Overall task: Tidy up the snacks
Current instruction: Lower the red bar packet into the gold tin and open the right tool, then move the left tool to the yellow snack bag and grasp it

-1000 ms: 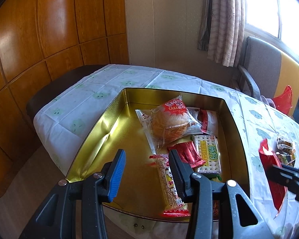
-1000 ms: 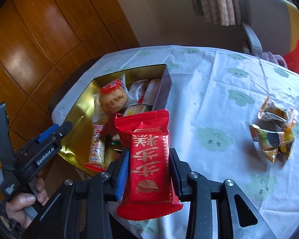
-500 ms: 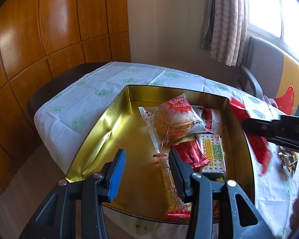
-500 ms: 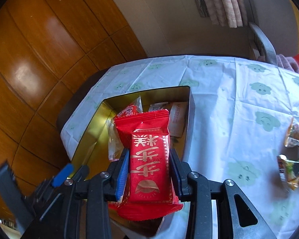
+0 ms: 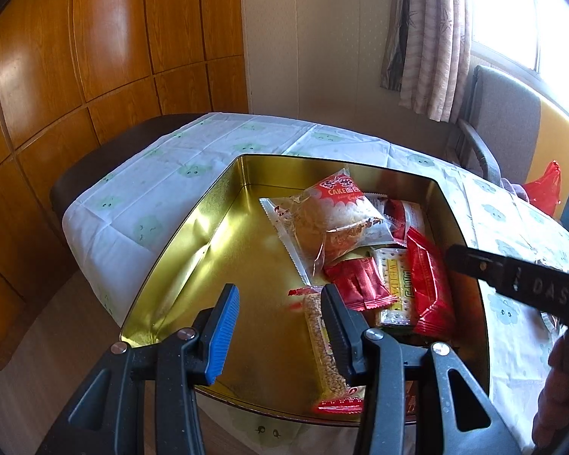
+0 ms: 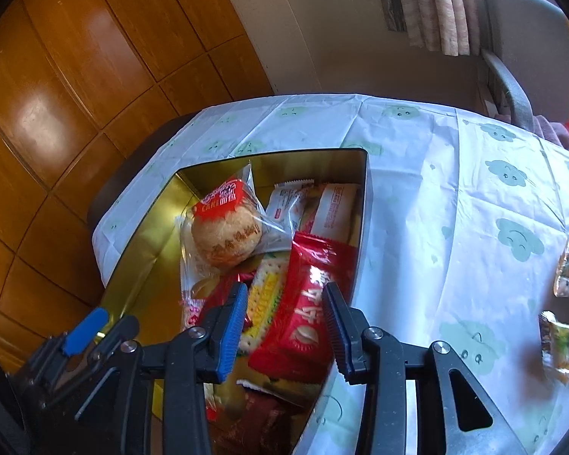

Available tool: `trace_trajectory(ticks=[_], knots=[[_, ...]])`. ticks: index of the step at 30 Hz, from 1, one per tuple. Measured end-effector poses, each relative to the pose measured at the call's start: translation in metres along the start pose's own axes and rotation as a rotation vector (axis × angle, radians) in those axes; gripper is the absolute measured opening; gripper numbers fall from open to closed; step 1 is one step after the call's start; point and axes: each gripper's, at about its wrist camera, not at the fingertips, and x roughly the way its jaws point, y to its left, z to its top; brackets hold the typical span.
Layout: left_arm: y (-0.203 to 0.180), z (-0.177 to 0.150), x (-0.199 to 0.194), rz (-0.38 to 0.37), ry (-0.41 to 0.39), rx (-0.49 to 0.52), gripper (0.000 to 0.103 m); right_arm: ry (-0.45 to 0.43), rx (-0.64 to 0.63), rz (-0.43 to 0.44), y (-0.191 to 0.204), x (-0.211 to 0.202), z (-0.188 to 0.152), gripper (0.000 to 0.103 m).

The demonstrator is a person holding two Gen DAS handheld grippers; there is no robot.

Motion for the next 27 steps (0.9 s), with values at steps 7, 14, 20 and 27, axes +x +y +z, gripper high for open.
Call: trace_trajectory(ticks=[7,14,20,27], knots=[[-0.005,0.000,-0.006,-0.013,-0.012,0.012,0.045,-0.036,-0.002,-0.022,-0.004,-0.018,-0.011,0.044],[-0.009,0.000,-0.013,-0.027,-0.023,0.021,0.046,-0.047,-0.006,-0.042,-0.005,-0.029,-0.021,0.045],[-0.013,-0.001,-0.018,-0.035,-0.033,0.032,0.045,-0.069,-0.006,-0.061,-0.007,-0.041,-0.030,0.052],[-0.018,-0.001,-0.022,-0.046,-0.035,0.051,0.046,-0.101,0.018,-0.093,-0.020,-0.059,-0.039,0.057]])
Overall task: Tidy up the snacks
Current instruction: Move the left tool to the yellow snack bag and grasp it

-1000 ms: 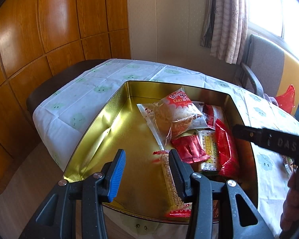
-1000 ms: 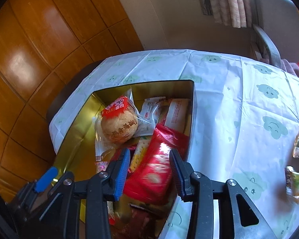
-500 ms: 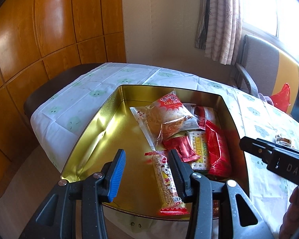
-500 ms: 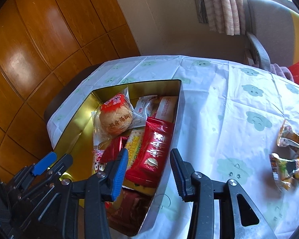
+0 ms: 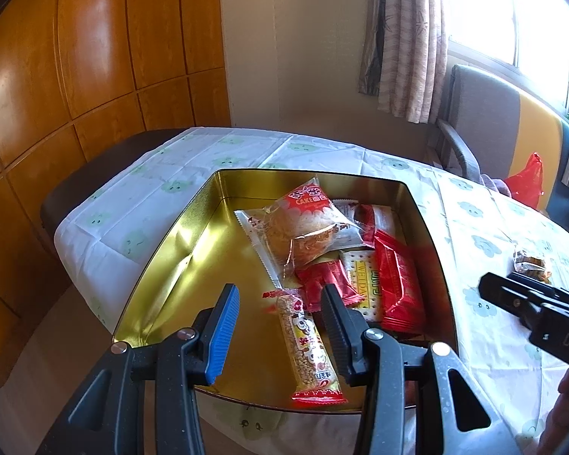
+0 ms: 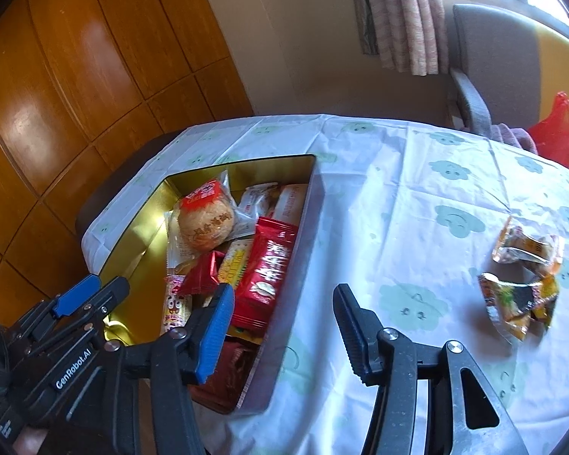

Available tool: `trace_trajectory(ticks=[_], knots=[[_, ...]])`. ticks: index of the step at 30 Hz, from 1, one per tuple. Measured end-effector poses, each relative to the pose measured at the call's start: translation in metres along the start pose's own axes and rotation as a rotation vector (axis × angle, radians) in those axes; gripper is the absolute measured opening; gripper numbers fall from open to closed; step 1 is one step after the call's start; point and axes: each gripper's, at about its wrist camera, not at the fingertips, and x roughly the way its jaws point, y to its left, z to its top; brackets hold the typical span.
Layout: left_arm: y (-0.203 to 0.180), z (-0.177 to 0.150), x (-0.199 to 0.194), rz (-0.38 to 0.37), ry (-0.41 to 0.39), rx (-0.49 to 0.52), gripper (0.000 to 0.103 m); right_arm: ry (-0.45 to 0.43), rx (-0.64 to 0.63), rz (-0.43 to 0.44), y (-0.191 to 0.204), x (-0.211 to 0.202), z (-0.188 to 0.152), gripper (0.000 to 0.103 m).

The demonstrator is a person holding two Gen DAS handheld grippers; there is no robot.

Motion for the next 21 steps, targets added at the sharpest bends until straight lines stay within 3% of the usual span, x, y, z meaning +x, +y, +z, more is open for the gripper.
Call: trace_trajectory(ticks=[12,21], knots=[[-0.018,0.001,-0.003,-0.025,0.000,0.051,0.045,-0.011,0.135,-0.094,-0.066,-0.029,-0.023,0.063],[-0.042,0.007,-0.004,-0.063,-0.004,0.115,0.045,-0.014,0.255,-0.251,-0.136,-0.057,-0.048,0.068]])
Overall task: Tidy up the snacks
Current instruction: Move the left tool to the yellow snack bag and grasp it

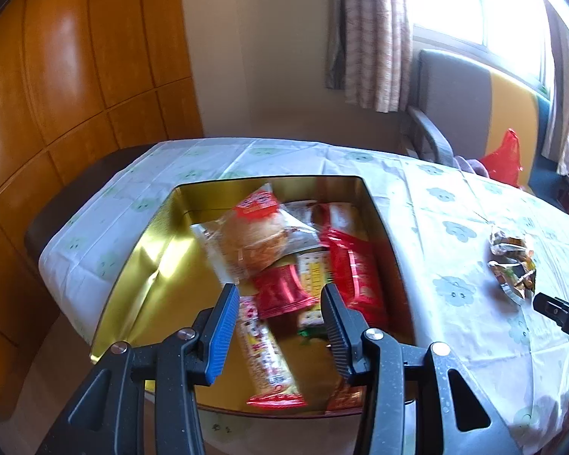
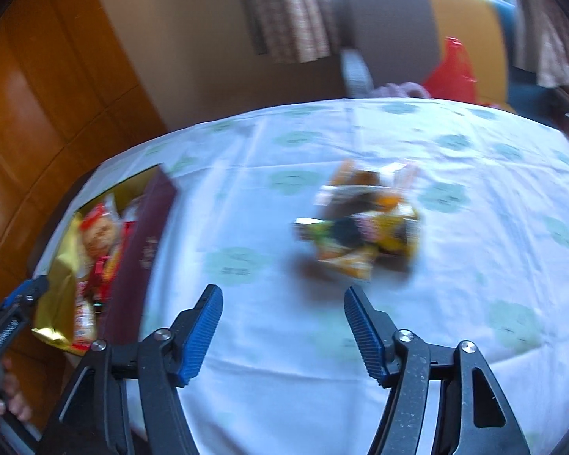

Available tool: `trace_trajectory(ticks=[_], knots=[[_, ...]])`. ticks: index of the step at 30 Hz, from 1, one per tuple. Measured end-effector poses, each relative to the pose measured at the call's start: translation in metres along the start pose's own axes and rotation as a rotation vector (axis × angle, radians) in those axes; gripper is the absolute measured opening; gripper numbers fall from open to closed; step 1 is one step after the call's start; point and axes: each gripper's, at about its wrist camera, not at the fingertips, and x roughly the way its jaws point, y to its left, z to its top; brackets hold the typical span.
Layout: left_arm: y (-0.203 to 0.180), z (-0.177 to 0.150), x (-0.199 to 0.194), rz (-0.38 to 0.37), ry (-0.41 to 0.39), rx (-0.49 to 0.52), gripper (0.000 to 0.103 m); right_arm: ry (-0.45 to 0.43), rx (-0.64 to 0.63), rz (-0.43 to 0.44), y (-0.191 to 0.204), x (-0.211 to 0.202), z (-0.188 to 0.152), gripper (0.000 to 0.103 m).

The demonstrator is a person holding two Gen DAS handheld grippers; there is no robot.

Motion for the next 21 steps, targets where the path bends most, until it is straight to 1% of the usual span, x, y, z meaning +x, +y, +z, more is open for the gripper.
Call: trace_trajectory(ticks=[7,13,17,21], knots=[[-0.032,0.009,0.005,-0.056,0.013,0.066,0.045,0.003,0.083,-0.101,-0.056,-0.006,-0.010,0.069],[-0.069,0.016,0.008,-0.120,0.023,0.148,0.045,-0.002,0.132,-0.165,-0.086,-0.011,-0.015,0.070],[-0.098,0.021,0.011,-0.198,0.042,0.210,0.045,-0.006,0.147,-0.192,-0.097,-0.013,-0.017,0.072],[-0.130,0.023,0.019,-0.311,0.100,0.261,0.046,-0.004,0.146,-0.203,-0.102,-0.012,-0.018,0.073]])
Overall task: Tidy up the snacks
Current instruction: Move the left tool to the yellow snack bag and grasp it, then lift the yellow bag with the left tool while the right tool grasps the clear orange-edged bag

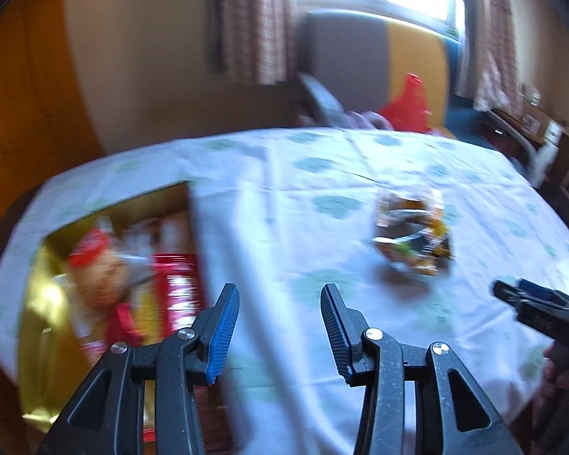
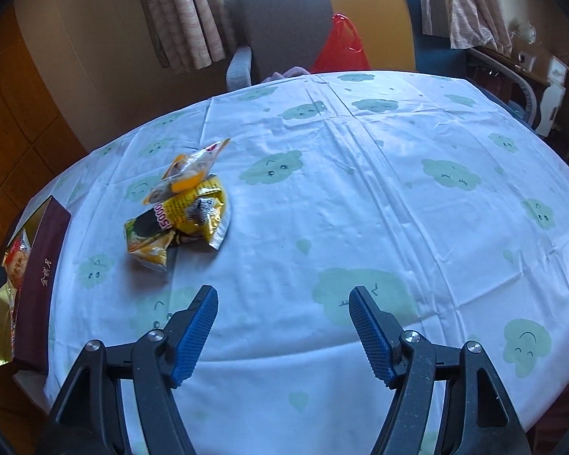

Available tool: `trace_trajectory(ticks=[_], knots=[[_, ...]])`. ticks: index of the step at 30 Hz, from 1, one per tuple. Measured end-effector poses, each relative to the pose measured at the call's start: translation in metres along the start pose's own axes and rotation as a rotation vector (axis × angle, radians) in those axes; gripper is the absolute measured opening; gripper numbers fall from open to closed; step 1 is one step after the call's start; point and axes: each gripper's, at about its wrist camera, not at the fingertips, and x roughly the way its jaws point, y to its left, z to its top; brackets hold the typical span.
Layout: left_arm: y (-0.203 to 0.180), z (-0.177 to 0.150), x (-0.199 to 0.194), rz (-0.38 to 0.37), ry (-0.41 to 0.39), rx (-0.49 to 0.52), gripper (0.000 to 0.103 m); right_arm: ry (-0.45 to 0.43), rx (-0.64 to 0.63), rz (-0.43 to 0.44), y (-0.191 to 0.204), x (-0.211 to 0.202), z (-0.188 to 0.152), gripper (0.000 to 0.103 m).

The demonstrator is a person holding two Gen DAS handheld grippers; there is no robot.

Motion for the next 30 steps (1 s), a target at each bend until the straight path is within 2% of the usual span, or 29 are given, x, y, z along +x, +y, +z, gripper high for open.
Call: trace_trajectory(ticks=[3,7,10,17,23,24,25,27,30], knots=[[-0.022,0.005,0.014,-0.077,0.043,0.037,0.046,0.005,0.003,0.003,-0.003,0.002,-0.001,0.073],[-0.059,0.011,0.022,-0.117,0.019,0.194,0.055,0.013,0.013,0.007,-0.007,0.005,-0.002,0.073],[-0.081,0.019,0.033,-0.182,0.026,0.285,0.064,0.014,0.024,0.008,-0.012,0.006,-0.002,0.074],[-0.124,0.042,0.076,-0.237,0.079,0.414,0.065,0.034,0.032,0.016,-0.021,0.014,-0.005,0.076],[-0.147,0.041,0.119,-0.261,0.195,0.533,0.065,0.032,0.012,0.029,-0.021,0.015,-0.005,0.081],[-0.148,0.039,0.126,-0.253,0.206,0.542,0.064,0.031,0.010,0.031,-0.021,0.016,-0.005,0.081],[-0.148,0.036,0.132,-0.250,0.215,0.538,0.056,0.030,0.008,0.032,-0.021,0.015,-0.005,0.082],[-0.138,0.036,0.132,-0.317,0.215,0.453,0.044,0.027,0.005,0.034,-0.021,0.016,-0.005,0.082],[-0.124,0.026,0.119,-0.318,0.192,0.376,0.032,0.018,0.001,0.036,-0.021,0.015,-0.006,0.082]])
